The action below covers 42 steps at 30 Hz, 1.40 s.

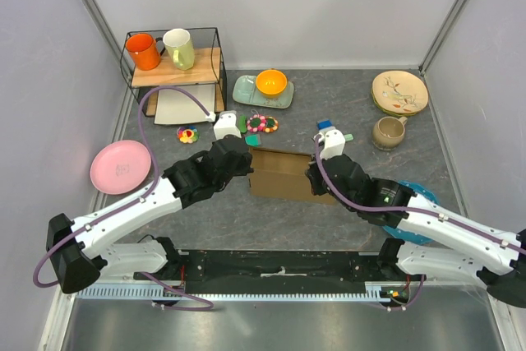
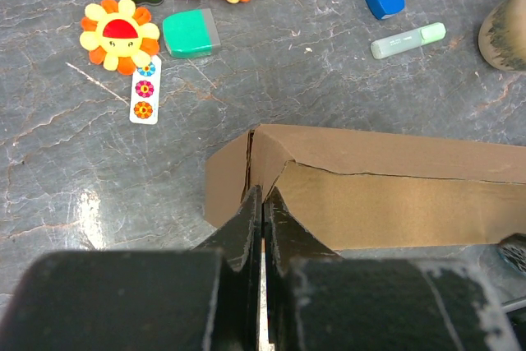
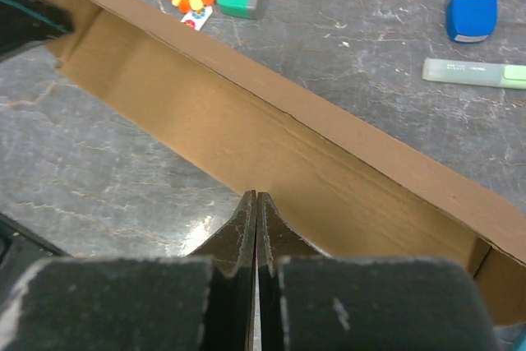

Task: Fold the paper box

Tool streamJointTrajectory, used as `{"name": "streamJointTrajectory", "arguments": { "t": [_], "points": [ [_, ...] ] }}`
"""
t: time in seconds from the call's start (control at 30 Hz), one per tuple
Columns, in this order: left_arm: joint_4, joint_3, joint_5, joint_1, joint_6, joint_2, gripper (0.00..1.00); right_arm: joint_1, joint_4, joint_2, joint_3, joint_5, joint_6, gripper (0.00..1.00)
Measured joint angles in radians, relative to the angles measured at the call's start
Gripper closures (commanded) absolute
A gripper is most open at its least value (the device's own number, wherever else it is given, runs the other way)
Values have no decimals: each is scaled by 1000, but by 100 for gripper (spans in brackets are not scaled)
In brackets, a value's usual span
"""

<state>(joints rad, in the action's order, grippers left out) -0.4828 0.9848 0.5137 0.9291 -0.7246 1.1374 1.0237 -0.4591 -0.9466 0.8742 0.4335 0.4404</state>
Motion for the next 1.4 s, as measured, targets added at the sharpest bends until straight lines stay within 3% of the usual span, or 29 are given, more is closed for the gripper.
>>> {"name": "streamJointTrajectory", "arguments": {
  "t": [0.5, 1.4],
  "points": [
    [3, -5, -10, 0, 0, -8, 98, 1, 138, -35, -89, 130, 15, 100],
    [210, -181, -51, -1, 66, -130, 98, 1, 186, -21, -125, 143, 62, 100]
  ]
}}
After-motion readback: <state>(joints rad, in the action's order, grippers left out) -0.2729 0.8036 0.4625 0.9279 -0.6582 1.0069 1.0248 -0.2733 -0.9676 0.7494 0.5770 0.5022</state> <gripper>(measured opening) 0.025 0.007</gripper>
